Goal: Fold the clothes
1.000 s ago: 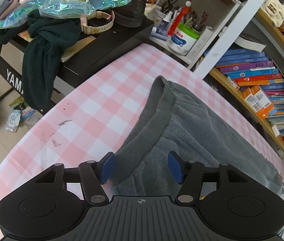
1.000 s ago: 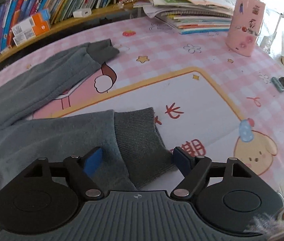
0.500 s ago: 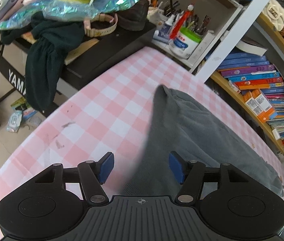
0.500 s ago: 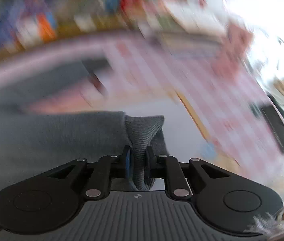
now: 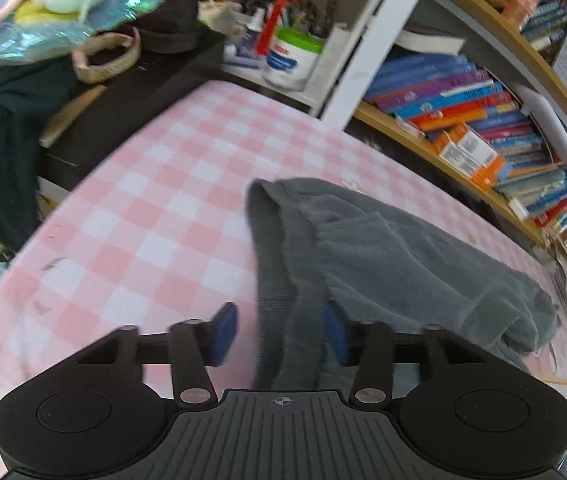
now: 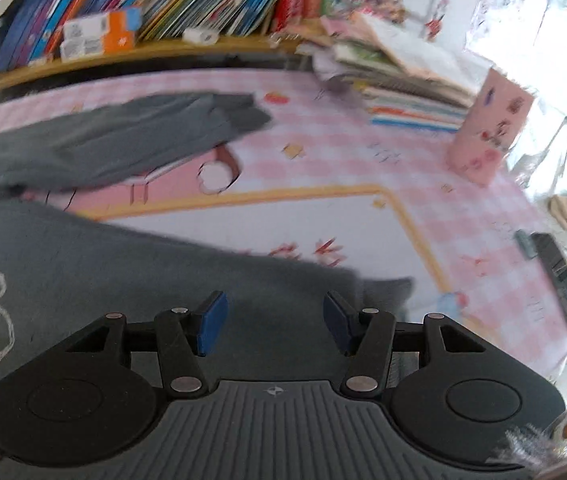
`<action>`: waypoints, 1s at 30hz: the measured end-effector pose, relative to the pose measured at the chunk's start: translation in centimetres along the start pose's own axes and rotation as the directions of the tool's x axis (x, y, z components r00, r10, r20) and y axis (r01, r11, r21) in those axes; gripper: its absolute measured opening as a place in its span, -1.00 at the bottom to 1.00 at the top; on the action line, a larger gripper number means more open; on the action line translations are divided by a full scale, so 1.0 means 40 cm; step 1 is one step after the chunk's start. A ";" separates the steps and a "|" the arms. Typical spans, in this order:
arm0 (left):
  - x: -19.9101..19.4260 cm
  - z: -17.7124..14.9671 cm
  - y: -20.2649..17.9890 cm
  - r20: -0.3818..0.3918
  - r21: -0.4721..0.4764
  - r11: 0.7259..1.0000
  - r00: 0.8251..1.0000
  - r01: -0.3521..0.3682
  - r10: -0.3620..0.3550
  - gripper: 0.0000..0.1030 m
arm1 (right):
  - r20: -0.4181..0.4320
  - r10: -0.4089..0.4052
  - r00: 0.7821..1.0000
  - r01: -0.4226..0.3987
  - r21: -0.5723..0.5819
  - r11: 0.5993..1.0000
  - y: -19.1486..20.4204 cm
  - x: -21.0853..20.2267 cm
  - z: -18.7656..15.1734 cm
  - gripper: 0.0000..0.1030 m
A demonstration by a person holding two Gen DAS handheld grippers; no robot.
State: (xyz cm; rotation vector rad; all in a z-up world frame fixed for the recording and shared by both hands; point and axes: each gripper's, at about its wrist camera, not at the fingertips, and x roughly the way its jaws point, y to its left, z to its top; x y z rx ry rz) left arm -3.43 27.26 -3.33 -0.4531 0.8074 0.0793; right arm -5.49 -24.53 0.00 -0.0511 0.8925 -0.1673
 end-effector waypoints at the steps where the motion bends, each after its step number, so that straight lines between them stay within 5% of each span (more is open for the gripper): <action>1: 0.008 0.001 -0.008 -0.002 0.015 1.000 1.000 -0.001 0.001 -0.26 | -0.016 0.009 1.000 -0.009 0.004 1.000 0.006 0.008 -0.005 0.00; 9: 0.057 0.010 -0.052 -0.018 0.112 0.994 1.000 0.001 0.001 -0.31 | -0.077 0.062 0.995 -0.058 0.046 0.997 0.018 0.034 -0.042 0.05; 13: 0.065 0.010 -0.071 -0.026 0.163 0.987 1.000 0.016 -0.012 -0.98 | -0.086 0.064 0.994 -0.060 0.047 0.997 0.012 0.040 -0.040 0.15; 15: 0.034 0.011 -0.087 -0.001 0.206 0.977 0.998 0.059 -0.060 -0.98 | -0.088 0.063 0.994 -0.058 0.055 0.997 0.011 0.042 -0.040 0.20; 18: -0.046 0.041 -0.063 0.124 0.117 0.988 0.986 0.102 -0.116 -0.98 | -0.103 0.058 0.993 -0.052 0.058 0.997 0.013 0.044 -0.038 0.33; 22: -0.028 0.065 0.044 0.102 -0.034 0.999 0.994 0.033 -0.030 -0.97 | -0.139 0.130 0.982 -0.128 0.025 0.991 0.040 0.043 -0.041 0.61; 25: 0.064 0.041 0.103 -0.042 -0.047 0.998 0.998 -0.039 0.037 -0.81 | -0.127 0.159 0.979 -0.165 -0.035 0.986 0.080 0.035 -0.049 0.71; 30: 0.020 0.030 0.125 0.050 -0.141 0.990 0.998 -0.022 0.029 -0.78 | -0.136 0.161 0.977 -0.168 -0.037 0.985 0.084 0.037 -0.045 0.77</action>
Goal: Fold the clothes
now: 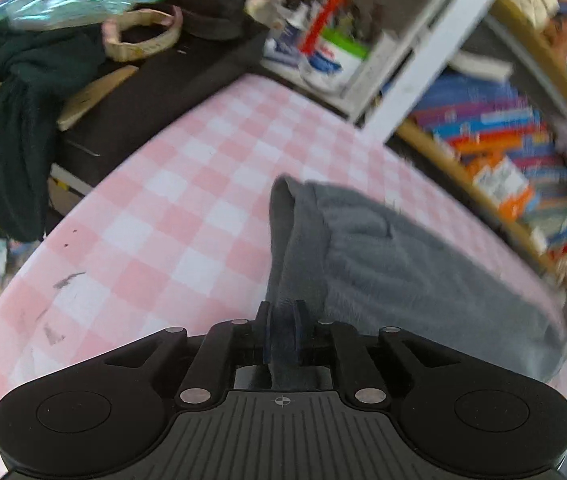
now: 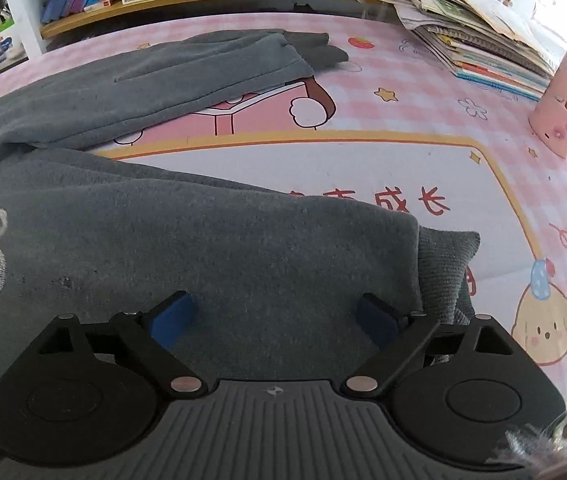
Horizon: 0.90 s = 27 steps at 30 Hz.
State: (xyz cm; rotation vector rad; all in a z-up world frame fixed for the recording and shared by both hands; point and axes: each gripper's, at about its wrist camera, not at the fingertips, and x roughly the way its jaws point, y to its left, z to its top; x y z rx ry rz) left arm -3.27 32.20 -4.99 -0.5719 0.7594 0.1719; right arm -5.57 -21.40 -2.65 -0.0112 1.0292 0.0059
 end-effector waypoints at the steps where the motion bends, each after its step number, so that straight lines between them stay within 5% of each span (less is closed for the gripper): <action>1: -0.018 0.000 -0.001 0.031 -0.005 1.000 0.999 -0.018 0.018 -0.78 | 0.000 0.001 1.000 -0.001 0.007 1.000 -0.002 0.000 -0.001 0.78; 4: -0.054 -0.002 -0.022 0.067 0.023 0.996 0.994 0.083 -0.084 -0.78 | 0.001 -0.005 1.000 0.005 0.013 1.000 -0.001 0.003 -0.002 0.80; 8: 0.000 -0.036 -0.053 -0.099 0.036 0.985 0.981 0.169 -0.165 -0.81 | 0.000 -0.012 1.000 0.012 0.016 1.000 0.000 0.007 -0.001 0.83; 12: 0.039 -0.057 -0.005 -0.138 -0.103 0.988 0.981 0.119 -0.133 -0.98 | -0.001 -0.014 1.000 0.014 0.012 1.000 0.000 0.005 -0.003 0.83; 17: 0.018 -0.027 -0.013 -0.099 0.037 0.999 0.995 -0.016 0.020 -0.96 | -0.006 0.023 1.000 -0.023 -0.009 1.000 0.005 0.003 -0.012 0.88; 22: 0.015 -0.044 -0.049 -0.104 0.143 0.989 0.992 -0.050 0.065 -0.96 | 0.008 -0.005 1.000 0.005 -0.034 0.999 0.019 -0.004 -0.006 0.90; 25: -0.012 -0.047 -0.056 -0.085 0.140 0.989 0.995 -0.049 0.061 -0.96 | 0.024 -0.038 0.999 0.039 -0.048 0.998 0.026 -0.020 0.001 0.83; 27: -0.035 -0.046 -0.078 -0.047 0.203 0.979 0.998 -0.020 0.030 -0.96 | 0.042 -0.008 0.999 0.010 -0.029 1.000 0.017 -0.030 0.012 0.25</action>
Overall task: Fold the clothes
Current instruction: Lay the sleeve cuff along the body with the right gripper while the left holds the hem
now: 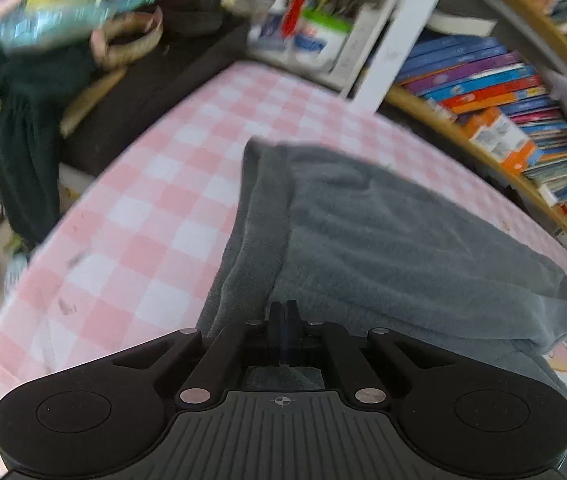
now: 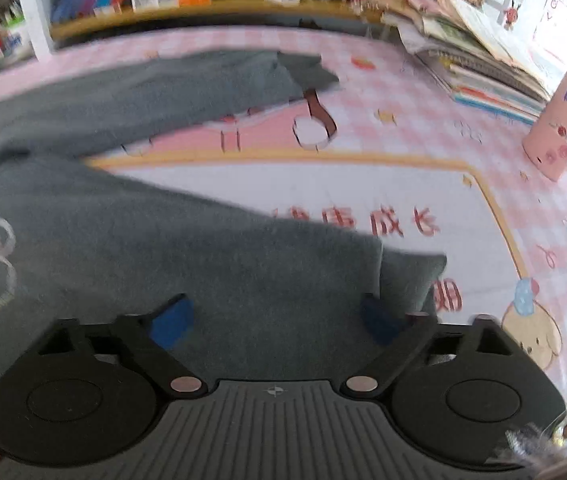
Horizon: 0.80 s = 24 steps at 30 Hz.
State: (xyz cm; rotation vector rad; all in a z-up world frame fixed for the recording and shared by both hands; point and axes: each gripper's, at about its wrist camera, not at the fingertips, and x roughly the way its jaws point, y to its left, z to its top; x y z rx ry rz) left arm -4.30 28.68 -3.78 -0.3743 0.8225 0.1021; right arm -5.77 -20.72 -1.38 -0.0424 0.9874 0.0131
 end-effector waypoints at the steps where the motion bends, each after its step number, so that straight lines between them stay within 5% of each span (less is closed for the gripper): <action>1: -0.005 0.004 -0.013 0.012 0.042 0.999 1.000 0.023 -0.024 -0.96 | 0.010 0.015 1.000 -0.015 0.010 1.000 -0.005 -0.005 0.006 0.05; 3: 0.002 0.011 -0.027 -0.003 0.079 0.996 0.999 0.049 -0.049 -0.96 | 0.019 0.034 0.999 -0.035 0.034 0.999 -0.015 -0.004 0.020 -0.36; 10: 0.047 -0.011 0.031 -0.089 -0.030 0.999 0.996 0.023 -0.026 -0.95 | -0.001 0.011 1.000 -0.011 0.127 0.992 -0.081 0.033 0.023 -0.70; 13: 0.041 -0.002 0.002 -0.100 0.047 0.999 0.995 0.002 0.003 -0.95 | -0.023 0.004 1.000 -0.001 0.108 0.994 -0.086 0.027 0.041 -0.64; 15: 0.029 0.014 -0.019 -0.069 0.074 0.997 0.997 0.023 -0.018 -0.95 | 0.002 0.026 1.000 -0.026 0.066 0.998 -0.075 0.013 0.067 -0.17; 16: 0.023 0.022 -0.029 -0.052 0.086 0.996 0.998 0.034 -0.030 -0.95 | 0.037 0.042 0.998 -0.044 0.044 0.998 -0.069 0.002 0.083 -0.12; 24: 0.091 0.116 -0.114 -0.031 0.168 0.981 0.995 0.099 -0.095 -0.95 | 0.140 0.111 0.984 -0.108 -0.029 0.994 -0.016 0.089 0.291 -0.34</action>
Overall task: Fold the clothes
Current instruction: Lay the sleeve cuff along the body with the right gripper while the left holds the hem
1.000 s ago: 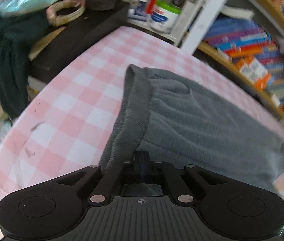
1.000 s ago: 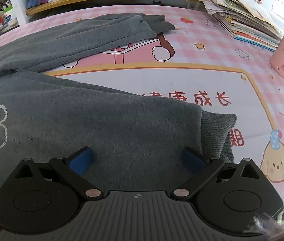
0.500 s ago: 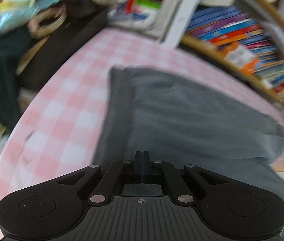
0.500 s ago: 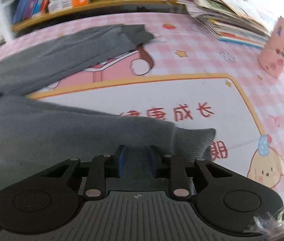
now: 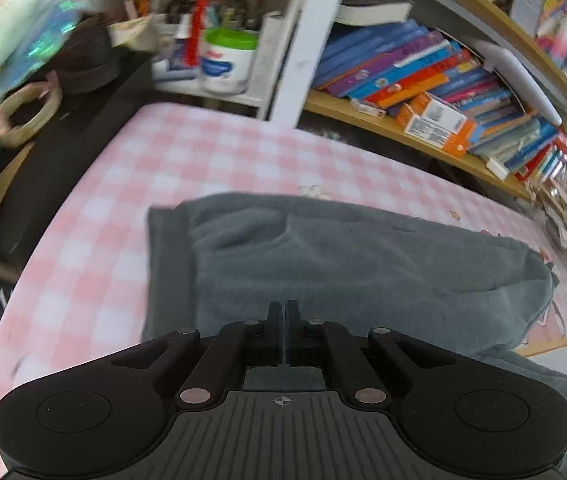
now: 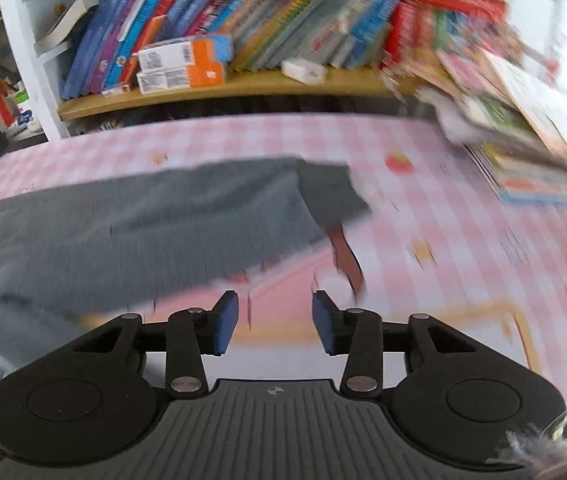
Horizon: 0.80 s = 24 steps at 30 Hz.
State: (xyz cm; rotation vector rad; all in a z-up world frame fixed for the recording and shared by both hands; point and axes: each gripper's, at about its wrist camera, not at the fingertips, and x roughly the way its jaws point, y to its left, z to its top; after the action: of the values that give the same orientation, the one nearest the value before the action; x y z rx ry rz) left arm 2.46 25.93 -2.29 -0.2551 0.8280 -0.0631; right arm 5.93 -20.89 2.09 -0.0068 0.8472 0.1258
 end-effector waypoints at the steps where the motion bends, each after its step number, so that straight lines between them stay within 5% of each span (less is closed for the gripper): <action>1: 0.012 0.013 -0.005 -0.004 0.016 1.000 1.000 0.002 -0.002 -0.95 | 0.002 0.005 1.000 -0.005 -0.017 1.000 0.011 0.028 0.026 -0.37; 11: 0.164 0.121 0.007 -0.078 0.071 0.997 0.997 0.003 0.002 -0.95 | -0.101 -0.007 0.995 0.002 -0.048 0.999 0.051 0.276 0.181 -0.49; 18: 0.268 0.180 0.078 -0.080 -0.077 0.997 0.997 -0.013 0.007 -0.93 | -0.127 -0.010 0.992 0.013 0.023 1.000 -0.006 0.400 0.278 -0.50; 24: 0.320 0.227 0.062 -0.064 -0.075 0.997 0.998 -0.023 0.018 -0.93 | -0.118 -0.053 0.992 0.056 0.022 0.998 -0.007 0.472 0.351 -0.50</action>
State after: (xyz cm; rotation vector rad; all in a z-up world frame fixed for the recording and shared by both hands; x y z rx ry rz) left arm 17.67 28.16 -6.23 -0.3168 0.8966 -0.0208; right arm 28.80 -18.34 -2.74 -0.0143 0.9650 0.0636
